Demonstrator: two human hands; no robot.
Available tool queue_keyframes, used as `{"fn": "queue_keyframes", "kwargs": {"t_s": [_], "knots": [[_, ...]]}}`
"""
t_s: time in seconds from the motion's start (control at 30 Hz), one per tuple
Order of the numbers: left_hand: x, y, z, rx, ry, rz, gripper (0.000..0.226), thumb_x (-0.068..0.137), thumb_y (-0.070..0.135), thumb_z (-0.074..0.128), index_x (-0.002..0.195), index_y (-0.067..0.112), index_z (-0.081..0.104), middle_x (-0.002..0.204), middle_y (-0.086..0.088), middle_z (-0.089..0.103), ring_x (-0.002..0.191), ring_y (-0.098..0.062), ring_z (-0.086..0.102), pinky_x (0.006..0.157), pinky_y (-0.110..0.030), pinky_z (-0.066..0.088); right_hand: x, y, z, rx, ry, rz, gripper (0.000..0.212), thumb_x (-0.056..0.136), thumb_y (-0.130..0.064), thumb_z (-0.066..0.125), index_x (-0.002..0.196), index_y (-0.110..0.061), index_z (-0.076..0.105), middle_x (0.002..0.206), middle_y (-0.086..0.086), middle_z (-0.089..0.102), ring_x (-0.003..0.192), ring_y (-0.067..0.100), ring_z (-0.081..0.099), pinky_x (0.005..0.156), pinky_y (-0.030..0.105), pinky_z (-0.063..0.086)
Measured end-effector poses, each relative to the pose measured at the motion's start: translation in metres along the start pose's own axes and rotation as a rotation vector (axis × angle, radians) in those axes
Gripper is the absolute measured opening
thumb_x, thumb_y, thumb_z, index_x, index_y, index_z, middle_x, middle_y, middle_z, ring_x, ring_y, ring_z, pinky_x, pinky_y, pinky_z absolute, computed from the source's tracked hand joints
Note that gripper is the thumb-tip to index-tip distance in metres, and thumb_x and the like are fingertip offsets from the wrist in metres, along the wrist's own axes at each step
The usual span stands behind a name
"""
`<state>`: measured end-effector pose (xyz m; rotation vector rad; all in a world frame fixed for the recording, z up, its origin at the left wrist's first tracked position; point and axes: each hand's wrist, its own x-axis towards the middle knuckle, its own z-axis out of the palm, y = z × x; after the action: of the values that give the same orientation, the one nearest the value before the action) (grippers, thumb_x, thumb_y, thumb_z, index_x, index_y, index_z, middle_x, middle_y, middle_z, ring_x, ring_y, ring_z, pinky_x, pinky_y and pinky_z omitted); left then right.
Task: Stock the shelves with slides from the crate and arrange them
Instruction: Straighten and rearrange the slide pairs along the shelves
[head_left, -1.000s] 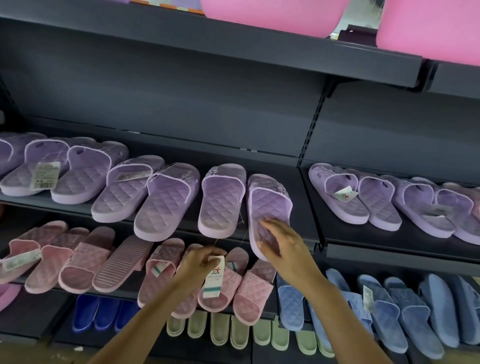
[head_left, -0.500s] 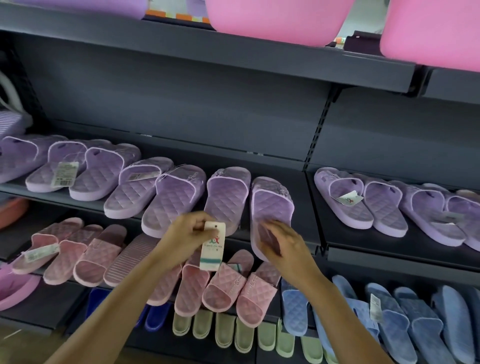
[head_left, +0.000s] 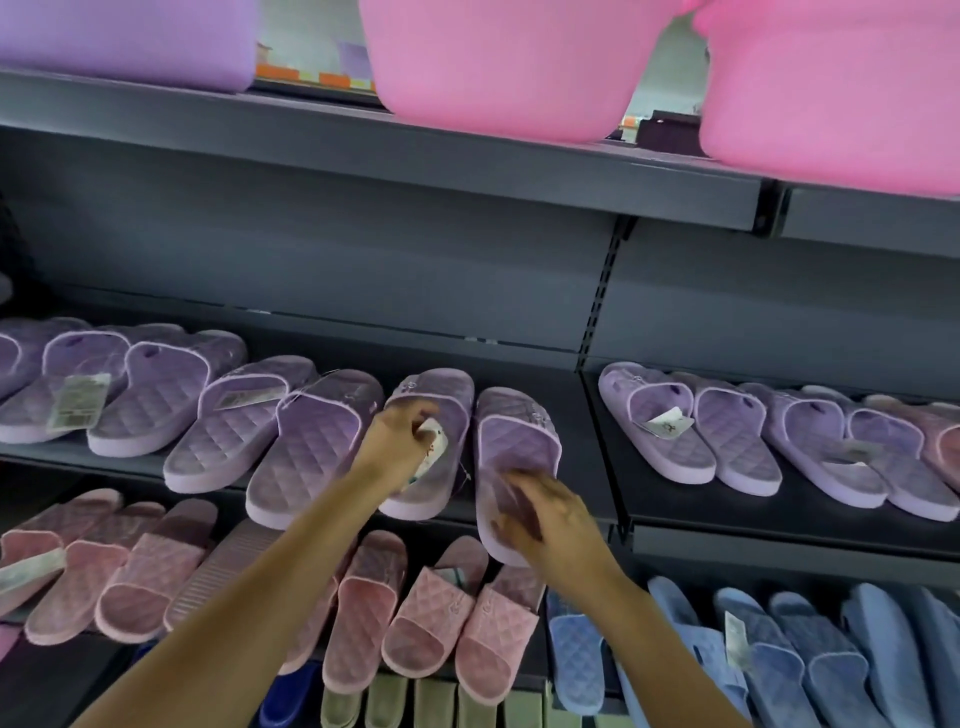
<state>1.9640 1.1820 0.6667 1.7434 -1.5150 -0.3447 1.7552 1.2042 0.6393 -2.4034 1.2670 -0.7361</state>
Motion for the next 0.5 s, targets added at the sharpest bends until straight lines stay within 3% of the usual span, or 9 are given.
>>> {"fn": "queue_keyframes", "kwargs": {"t_s": [0.1, 0.2, 0.3, 0.4, 0.5], "knots": [[0.000, -0.012, 0.009, 0.200, 0.004, 0.129, 0.022, 0.090, 0.005, 0.049, 0.103, 0.003, 0.066, 0.109, -0.018, 0.062, 0.093, -0.033, 0.061, 0.081, -0.036, 0.047, 0.001, 0.001, -0.001, -0.046, -0.004, 0.018, 0.058, 0.079, -0.040, 0.046, 0.129, -0.014, 0.052, 0.130, 0.002, 0.054, 0.118, 0.020, 0.050, 0.104, 0.033, 0.036], [-0.002, -0.015, 0.008, 0.329, -0.114, 0.225, 0.041, 0.094, 0.019, 0.029, 0.113, 0.004, 0.063, 0.120, -0.015, 0.059, 0.107, -0.031, 0.058, 0.092, -0.034, 0.044, 0.004, 0.000, 0.002, -0.108, 0.030, 0.012, 0.062, 0.080, -0.045, 0.041, 0.129, -0.009, 0.052, 0.134, 0.007, 0.052, 0.124, 0.024, 0.048, 0.107, 0.029, 0.028], [0.003, -0.015, 0.010, 0.368, -0.246, 0.383, 0.065, 0.080, 0.037, 0.018, 0.113, 0.000, 0.060, 0.123, -0.017, 0.058, 0.111, -0.033, 0.056, 0.094, -0.036, 0.047, 0.009, 0.004, 0.013, -0.173, 0.053, 0.003, 0.059, 0.083, -0.041, 0.039, 0.124, -0.002, 0.057, 0.132, 0.015, 0.054, 0.124, 0.032, 0.050, 0.104, 0.043, 0.033], [0.004, -0.015, 0.007, 0.372, -0.378, 0.319, 0.096, 0.064, 0.053, -0.001, 0.138, 0.007, 0.040, 0.147, -0.008, 0.036, 0.135, -0.021, 0.033, 0.111, -0.029, 0.022, 0.013, 0.003, 0.021, -0.211, 0.041, 0.042, 0.057, 0.092, -0.042, 0.033, 0.124, -0.001, 0.057, 0.131, 0.017, 0.055, 0.123, 0.033, 0.051, 0.099, 0.052, 0.042], [0.010, -0.013, 0.011, 0.376, -0.403, 0.270, 0.095, 0.065, 0.055, -0.003, 0.142, 0.012, 0.031, 0.151, -0.003, 0.027, 0.139, -0.016, 0.023, 0.114, -0.029, 0.014, 0.018, 0.003, 0.024, -0.289, 0.071, 0.064, 0.055, 0.090, -0.041, 0.036, 0.118, -0.001, 0.062, 0.125, 0.018, 0.059, 0.115, 0.033, 0.057, 0.094, 0.047, 0.042]]}}
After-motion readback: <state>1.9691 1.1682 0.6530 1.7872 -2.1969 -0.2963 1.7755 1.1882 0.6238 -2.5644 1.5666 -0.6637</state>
